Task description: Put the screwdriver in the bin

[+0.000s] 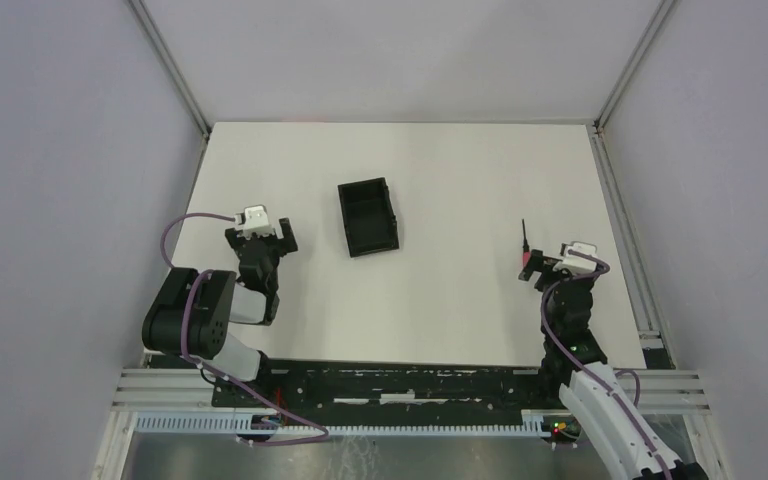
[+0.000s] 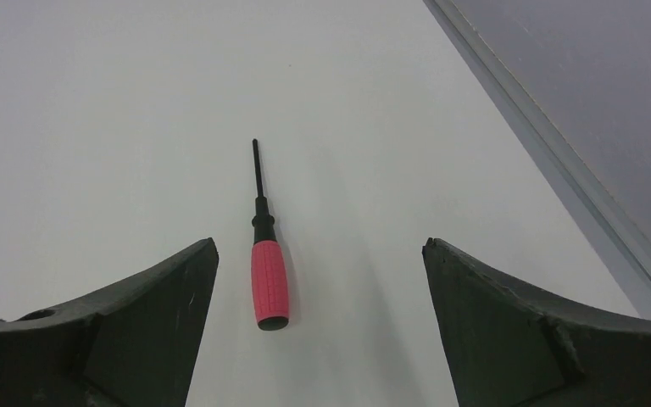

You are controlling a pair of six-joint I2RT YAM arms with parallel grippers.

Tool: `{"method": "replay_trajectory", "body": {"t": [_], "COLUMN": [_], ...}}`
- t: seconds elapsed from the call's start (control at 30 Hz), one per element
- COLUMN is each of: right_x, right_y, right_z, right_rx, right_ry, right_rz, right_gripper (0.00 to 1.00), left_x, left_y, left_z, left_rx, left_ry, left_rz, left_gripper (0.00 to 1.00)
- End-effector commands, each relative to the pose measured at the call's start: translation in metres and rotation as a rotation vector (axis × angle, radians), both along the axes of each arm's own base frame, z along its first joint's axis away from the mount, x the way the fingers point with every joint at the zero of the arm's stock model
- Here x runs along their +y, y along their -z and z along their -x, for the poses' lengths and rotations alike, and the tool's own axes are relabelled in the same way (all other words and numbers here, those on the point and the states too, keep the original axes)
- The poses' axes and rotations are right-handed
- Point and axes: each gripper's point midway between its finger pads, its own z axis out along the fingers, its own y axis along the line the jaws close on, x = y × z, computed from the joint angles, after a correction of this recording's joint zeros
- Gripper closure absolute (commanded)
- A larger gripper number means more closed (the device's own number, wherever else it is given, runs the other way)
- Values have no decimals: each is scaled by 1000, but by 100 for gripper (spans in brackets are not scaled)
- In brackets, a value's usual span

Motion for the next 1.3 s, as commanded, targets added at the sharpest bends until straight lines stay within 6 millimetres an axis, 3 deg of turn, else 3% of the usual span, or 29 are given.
{"method": "replay_trajectory", "body": {"t": [0.0, 0.1, 0.23, 0.27, 0.3, 0.37, 0.5, 0.63, 0.8, 0.9, 1.0, 1.1, 1.23, 1.27], "right_x": [6, 20, 22, 19, 19, 35, 51, 56, 28, 20, 30, 28, 22, 18], "right_y": [-53, -103, -150, -156, -148, -149, -115, -53, 25, 64, 96, 115, 105, 93], "right_z": [-14, -28, -54, -62, -68, -87, -112, -116, -95, -81, -70, -64, -67, -71], "right_rx": [-107, -129, 61, 159, 285, 430, 684, 847, 1019, 1057, 1098, 1155, 1169, 1162], "right_ry": [-21, -93, -66, -37, -34, -126, -242, -311, -248, -260, -321, -345, -325, -304], "right_rz": [-20, -12, 35, 54, 80, 111, 147, 96, 62, -17, -87, -74, -63, -45], "right_gripper": [2, 2, 2, 2, 2, 2, 2, 5, 10, 18, 29, 58, 100, 100], "left_x": [-1, -1, -1, -1, -1, -1, -1, -1, -1, -1, -1, -1, -1, -1], "left_y": [-13, -13, -13, -13, -13, -13, -13, -13, -13, -14, -14, -13, -13, -13], "left_z": [-7, -7, -7, -7, -7, -7, -7, -7, -7, -7, -7, -7, -7, -7], "left_rx": [-52, -53, -53, -53, -53, -53, -53, -53, -53, -53, -53, -53, -53, -53], "left_ry": [-2, -1, -1, -1, -1, -1, -2, -1, -1, -1, -3, -2, -2, -2], "left_rz": [18, 17, 18, 17, 18, 17, 18, 17, 17, 17, 18, 17, 17, 18], "left_gripper": [0, 0, 0, 0, 0, 0, 0, 0, 0, 0, 0, 0, 0, 0]}}
